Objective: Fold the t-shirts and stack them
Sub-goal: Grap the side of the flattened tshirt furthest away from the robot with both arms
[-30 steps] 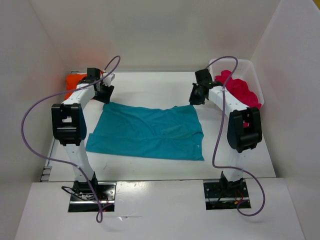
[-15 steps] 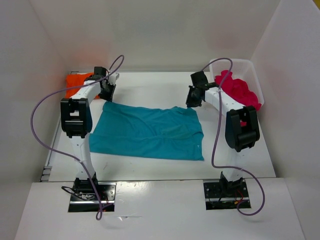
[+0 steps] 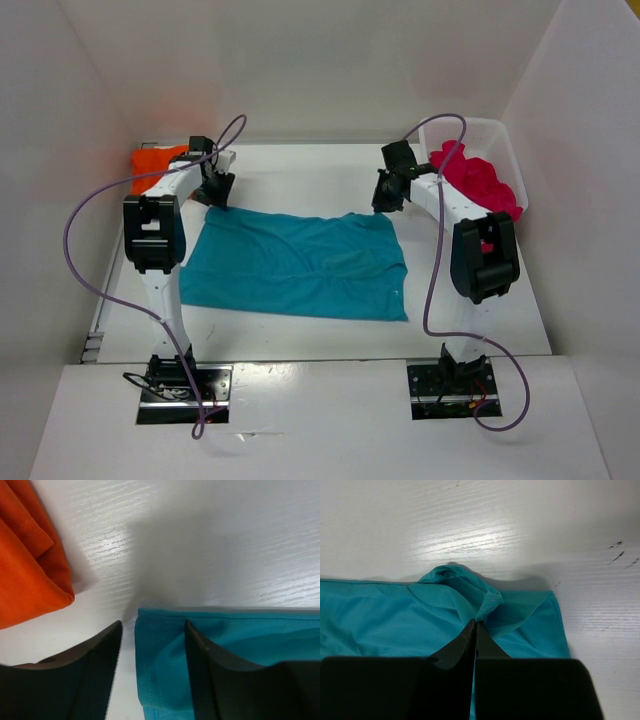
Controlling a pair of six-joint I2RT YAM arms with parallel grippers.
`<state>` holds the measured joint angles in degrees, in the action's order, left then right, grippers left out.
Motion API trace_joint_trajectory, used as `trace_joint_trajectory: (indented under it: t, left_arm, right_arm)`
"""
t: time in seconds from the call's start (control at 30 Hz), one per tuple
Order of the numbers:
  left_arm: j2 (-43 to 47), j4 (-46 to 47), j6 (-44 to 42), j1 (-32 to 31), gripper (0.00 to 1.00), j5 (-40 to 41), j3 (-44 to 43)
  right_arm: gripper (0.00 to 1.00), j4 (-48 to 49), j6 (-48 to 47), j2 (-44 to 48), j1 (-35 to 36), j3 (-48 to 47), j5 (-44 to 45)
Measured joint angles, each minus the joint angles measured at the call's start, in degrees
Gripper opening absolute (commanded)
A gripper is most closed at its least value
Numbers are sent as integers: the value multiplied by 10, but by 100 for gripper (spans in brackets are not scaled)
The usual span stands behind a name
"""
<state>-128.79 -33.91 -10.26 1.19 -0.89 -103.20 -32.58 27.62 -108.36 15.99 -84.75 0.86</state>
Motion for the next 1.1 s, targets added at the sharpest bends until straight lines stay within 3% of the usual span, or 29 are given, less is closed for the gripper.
trace_joint_trajectory:
  t: [0.03,0.13,0.23,0.57,0.87,1.1]
  left_arm:
    - [0,-2,0,0,53,0,0]
    - [0,-10,0,0,22,-8,-2]
    - [-1,-21,-3,0,0,-20,-2]
    - [46,-16,-21,0,0,-40,35]
    - [294,21,-108,2,0,-32,231]
    - [318,16,-145,6,0,-3,359]
  right_arm:
    - [0,0,0,0,0,0,0]
    - [0,0,0,0,0,0,3]
    - [0,0,0,0,0,0,5]
    - [0,-7,0,23,0,2,9]
    - [0,0,54,233,3,178,-4]
    - [0,-8,97,266,12,266,-10]
